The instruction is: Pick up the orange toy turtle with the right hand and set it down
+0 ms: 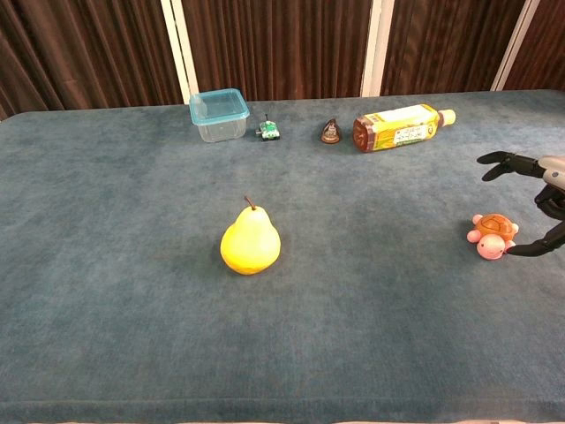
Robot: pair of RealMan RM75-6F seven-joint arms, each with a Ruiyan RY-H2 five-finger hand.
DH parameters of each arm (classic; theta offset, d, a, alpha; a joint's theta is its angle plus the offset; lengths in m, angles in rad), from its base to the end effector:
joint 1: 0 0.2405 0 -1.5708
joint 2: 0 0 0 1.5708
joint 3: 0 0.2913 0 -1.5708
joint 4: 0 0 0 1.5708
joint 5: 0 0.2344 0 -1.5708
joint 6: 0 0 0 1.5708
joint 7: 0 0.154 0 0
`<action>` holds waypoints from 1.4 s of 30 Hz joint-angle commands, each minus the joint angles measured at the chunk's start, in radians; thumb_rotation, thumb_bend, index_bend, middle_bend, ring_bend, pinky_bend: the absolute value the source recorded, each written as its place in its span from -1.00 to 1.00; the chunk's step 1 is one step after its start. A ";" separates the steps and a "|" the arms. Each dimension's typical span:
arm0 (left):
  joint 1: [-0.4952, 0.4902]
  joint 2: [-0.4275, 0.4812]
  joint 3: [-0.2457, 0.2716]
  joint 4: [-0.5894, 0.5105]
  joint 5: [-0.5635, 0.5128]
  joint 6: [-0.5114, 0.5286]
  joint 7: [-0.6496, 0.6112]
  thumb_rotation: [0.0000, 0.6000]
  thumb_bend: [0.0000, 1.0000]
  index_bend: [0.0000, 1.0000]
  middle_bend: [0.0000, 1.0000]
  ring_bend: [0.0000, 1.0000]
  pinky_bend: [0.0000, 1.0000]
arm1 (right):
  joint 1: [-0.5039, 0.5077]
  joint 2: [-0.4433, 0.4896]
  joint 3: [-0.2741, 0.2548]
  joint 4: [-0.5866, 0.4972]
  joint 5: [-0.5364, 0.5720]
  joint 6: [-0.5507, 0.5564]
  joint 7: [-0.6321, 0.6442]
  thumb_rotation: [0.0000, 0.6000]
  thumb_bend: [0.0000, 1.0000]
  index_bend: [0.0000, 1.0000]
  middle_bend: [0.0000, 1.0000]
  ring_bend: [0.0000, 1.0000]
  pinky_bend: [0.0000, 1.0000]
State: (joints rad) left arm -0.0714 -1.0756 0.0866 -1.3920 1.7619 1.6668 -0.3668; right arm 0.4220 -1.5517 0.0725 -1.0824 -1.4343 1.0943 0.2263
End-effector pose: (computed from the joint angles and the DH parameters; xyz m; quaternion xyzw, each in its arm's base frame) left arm -0.3661 0.1573 0.1784 -0.6467 -0.3750 -0.4605 0.4786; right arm -0.3525 -0.3272 -0.0010 0.6571 -0.4549 0.3779 0.4674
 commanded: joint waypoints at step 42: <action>0.002 0.003 0.003 -0.004 -0.003 -0.008 0.004 1.00 0.05 -0.61 -0.82 -0.70 -0.28 | 0.010 -0.100 0.010 0.126 0.024 -0.010 -0.018 1.00 1.00 0.73 0.43 1.00 1.00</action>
State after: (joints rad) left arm -0.0697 -1.0721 0.0901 -1.3960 1.7586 1.6592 -0.3632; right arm 0.4335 -1.6463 0.0828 -0.9621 -1.4060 1.0770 0.2061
